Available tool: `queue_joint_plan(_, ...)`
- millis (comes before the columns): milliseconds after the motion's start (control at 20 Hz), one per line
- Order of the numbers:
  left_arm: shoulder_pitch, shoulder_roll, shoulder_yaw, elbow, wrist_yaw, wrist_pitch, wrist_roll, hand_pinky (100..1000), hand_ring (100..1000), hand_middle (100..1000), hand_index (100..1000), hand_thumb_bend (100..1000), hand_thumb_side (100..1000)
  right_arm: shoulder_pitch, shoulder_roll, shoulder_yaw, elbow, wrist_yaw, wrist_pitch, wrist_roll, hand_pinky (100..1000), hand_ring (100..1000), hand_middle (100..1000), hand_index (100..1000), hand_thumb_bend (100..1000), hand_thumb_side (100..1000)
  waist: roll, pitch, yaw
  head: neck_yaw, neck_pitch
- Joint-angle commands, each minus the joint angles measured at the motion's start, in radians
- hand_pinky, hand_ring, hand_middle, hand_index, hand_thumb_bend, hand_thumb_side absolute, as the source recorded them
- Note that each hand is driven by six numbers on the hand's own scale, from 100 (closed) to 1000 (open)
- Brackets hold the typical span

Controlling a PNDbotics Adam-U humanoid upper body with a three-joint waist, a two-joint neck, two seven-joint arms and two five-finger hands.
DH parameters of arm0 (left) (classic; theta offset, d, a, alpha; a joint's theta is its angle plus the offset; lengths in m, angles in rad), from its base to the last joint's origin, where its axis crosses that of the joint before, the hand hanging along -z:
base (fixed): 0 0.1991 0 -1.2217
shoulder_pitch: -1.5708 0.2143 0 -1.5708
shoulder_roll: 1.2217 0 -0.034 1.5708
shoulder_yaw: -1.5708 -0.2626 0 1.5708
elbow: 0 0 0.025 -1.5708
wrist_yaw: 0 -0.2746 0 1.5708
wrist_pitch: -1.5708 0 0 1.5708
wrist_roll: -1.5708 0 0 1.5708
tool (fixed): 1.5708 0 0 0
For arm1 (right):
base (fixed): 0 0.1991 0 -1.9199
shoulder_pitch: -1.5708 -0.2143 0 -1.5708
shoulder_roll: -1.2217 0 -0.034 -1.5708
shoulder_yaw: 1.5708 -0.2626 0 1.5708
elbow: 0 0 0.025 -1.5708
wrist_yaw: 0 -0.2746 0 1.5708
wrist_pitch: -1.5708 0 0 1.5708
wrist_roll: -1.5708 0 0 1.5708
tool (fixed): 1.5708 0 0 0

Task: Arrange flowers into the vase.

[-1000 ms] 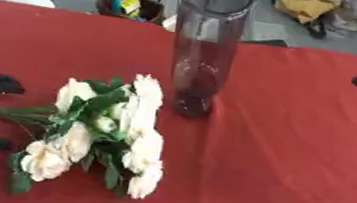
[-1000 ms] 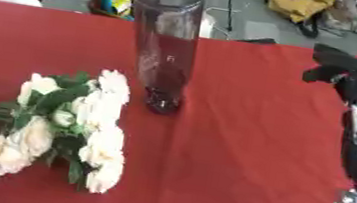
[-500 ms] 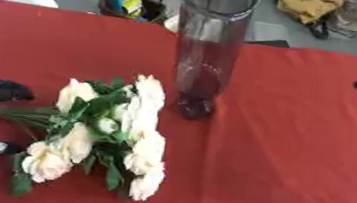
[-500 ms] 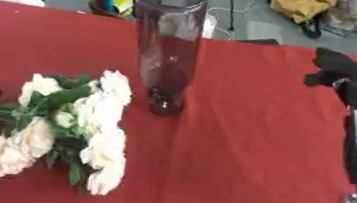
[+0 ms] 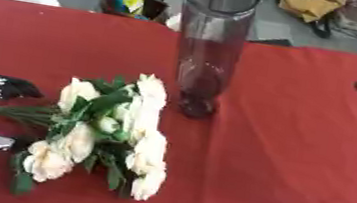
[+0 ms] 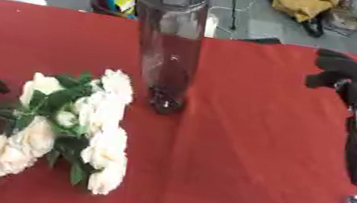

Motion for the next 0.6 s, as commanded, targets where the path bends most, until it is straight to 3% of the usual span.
queue_joint_plan(50, -0.023, 0.015, 0.0, -0.004, 0.012, 0.001, -0.005, 747, 834, 896, 1000, 434, 871, -0.005, -0.012, 0.001, -0.02, -0.009, -0.002, 0.003, 677, 849, 502, 731, 100, 1000, 0.001, -0.02, -0.001, 0.005, -0.015)
queue_joint_plan(600, -0.05, -0.015, -0.015, 0.012, 0.017, -0.007, 0.009, 698, 740, 824, 996, 413, 852, -0.003, -0.008, 0.002, -0.02, -0.012, 0.0, 0.007, 678, 852, 500, 730, 100, 1000, 0.0, -0.013, -0.007, 0.012, -0.018)
